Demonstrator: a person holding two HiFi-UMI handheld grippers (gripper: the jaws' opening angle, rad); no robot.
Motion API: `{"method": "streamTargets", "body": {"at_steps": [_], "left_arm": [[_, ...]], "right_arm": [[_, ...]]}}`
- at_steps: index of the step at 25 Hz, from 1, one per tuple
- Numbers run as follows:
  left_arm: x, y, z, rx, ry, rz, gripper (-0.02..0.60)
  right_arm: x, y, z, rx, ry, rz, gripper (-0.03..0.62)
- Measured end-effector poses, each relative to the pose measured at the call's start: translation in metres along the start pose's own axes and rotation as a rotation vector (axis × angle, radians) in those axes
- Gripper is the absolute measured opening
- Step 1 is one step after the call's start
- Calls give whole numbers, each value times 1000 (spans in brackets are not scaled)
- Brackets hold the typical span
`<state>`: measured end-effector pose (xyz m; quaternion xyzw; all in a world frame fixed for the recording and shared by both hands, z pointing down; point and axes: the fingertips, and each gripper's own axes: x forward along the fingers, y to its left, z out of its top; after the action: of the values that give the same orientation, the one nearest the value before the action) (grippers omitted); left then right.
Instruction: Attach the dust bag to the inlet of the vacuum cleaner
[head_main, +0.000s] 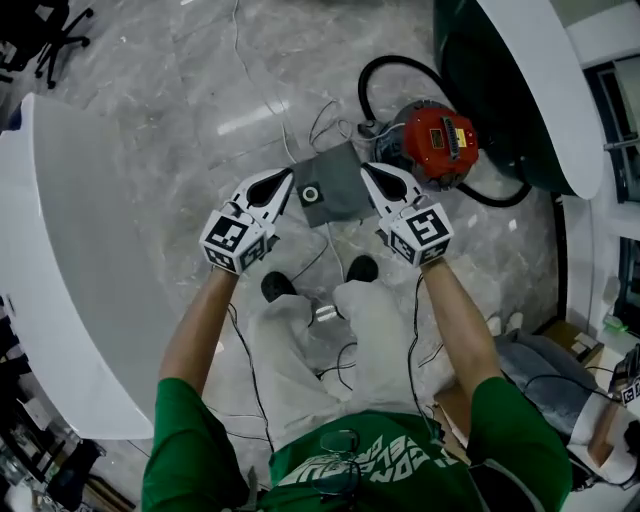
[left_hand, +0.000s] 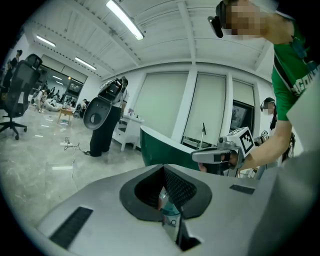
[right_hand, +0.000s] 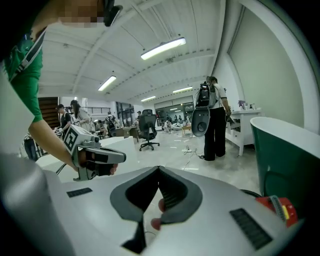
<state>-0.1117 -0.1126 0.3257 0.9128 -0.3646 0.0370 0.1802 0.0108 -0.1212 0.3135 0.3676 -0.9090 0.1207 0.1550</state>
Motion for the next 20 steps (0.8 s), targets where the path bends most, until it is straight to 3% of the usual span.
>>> {"method": "streamTargets", "body": {"at_steps": [11,20], "left_arm": [[64,83,-217,30,120,-80,2],[96,134,-318,52,97,-117,2]], "right_arm": [[103,-21,-186,-34,5,77,8],[179,-19,-287,-80,-1,179,8]]}}
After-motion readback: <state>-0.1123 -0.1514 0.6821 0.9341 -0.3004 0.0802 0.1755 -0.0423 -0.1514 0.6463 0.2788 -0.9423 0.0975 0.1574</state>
